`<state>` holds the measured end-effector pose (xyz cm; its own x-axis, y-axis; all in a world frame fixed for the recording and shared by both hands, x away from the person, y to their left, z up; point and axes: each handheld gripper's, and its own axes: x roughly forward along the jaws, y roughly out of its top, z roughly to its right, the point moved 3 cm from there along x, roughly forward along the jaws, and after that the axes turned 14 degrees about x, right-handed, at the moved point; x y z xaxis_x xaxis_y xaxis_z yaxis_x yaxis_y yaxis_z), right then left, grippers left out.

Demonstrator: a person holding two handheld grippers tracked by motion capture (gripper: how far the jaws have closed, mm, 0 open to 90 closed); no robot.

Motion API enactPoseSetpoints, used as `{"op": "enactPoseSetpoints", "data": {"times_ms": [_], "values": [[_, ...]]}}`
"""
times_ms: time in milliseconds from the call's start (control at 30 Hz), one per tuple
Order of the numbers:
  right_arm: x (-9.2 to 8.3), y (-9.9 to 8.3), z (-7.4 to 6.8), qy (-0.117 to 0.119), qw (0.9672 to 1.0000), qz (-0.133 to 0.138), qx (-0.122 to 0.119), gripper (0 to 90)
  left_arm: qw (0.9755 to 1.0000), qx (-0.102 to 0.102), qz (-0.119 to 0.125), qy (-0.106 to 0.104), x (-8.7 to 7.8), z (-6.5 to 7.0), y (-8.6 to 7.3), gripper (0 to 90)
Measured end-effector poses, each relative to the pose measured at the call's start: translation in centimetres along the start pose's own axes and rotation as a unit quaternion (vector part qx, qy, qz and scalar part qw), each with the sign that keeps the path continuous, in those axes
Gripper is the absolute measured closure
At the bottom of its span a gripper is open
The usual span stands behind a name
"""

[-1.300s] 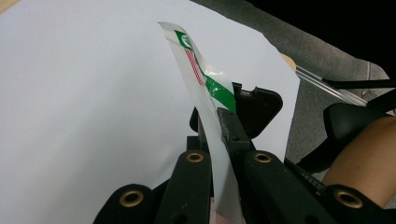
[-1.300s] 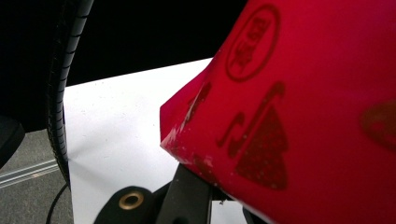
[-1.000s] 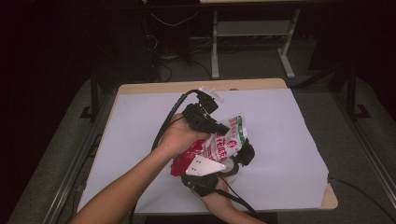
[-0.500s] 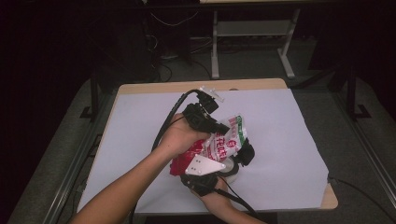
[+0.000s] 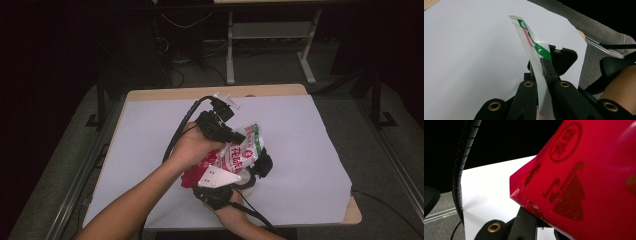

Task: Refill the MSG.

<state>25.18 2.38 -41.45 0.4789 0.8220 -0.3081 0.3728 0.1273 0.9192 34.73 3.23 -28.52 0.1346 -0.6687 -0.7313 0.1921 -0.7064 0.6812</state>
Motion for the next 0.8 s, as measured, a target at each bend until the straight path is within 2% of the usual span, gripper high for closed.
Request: {"op": "enactPoseSetpoints", "data": {"times_ms": [600, 800], "values": [[0.18, 0.06, 0.17, -0.002, 1.0, -0.007, 0.006, 89.9, 0.9999, -0.009, 0.007, -0.003, 0.11, 0.2, 0.16, 90.0], [0.27, 0.01, 0.04, -0.002, 0.9999, -0.009, 0.005, 89.9, 1.0, -0.004, 0.006, -0.005, 0.18, 0.26, 0.39, 90.0]]}}
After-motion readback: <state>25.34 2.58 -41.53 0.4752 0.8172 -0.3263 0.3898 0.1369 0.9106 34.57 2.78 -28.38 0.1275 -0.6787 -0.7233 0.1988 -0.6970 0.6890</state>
